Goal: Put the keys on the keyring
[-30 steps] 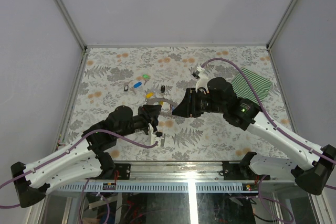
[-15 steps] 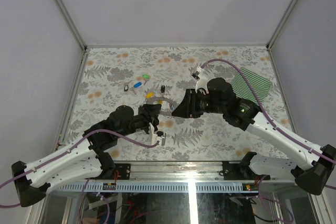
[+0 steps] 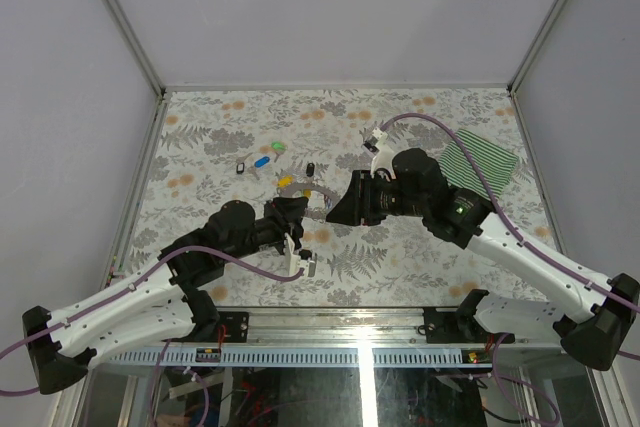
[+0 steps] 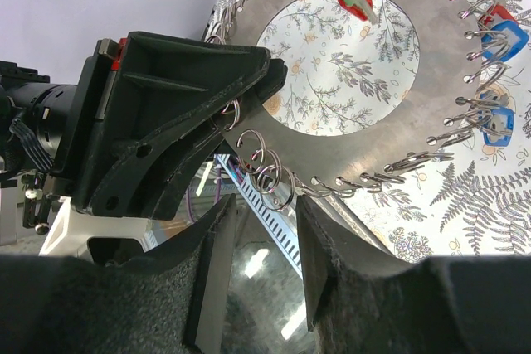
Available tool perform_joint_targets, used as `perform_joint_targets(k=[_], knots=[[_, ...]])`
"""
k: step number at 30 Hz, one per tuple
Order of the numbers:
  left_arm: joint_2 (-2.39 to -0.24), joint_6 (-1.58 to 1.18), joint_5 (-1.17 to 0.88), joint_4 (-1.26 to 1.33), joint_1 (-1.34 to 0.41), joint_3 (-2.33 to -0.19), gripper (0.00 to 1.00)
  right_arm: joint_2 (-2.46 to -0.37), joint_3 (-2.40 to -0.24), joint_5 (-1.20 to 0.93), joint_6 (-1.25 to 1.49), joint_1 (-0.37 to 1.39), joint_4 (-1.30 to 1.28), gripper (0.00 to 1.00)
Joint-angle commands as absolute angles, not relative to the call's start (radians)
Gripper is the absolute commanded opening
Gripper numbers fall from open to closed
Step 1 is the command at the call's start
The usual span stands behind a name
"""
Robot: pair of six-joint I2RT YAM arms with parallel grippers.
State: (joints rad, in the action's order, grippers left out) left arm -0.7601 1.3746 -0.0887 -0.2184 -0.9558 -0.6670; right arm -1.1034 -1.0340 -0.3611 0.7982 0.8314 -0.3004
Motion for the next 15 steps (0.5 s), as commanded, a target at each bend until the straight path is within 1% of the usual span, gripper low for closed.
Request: perform_joint_targets(k=[1, 8, 15], knots=[[-0.752, 1.398, -0.077, -0.100, -0.961, -0.707, 0.00, -1.115, -1.037, -0.396, 0.804, 0.838, -0.242, 0.41], [-0.752, 1.399, -0.076, -0.101, -0.961, -0.708, 0.00, -1.114, -1.032, -0.405, 0.808, 0.836, -0.231, 0.37], [-0.754, 1.401, -0.077, -0.102, -0.961, -0.711, 0.00, -1.115, -1.029, -0.412, 0.812, 0.838, -0.221, 0.36]])
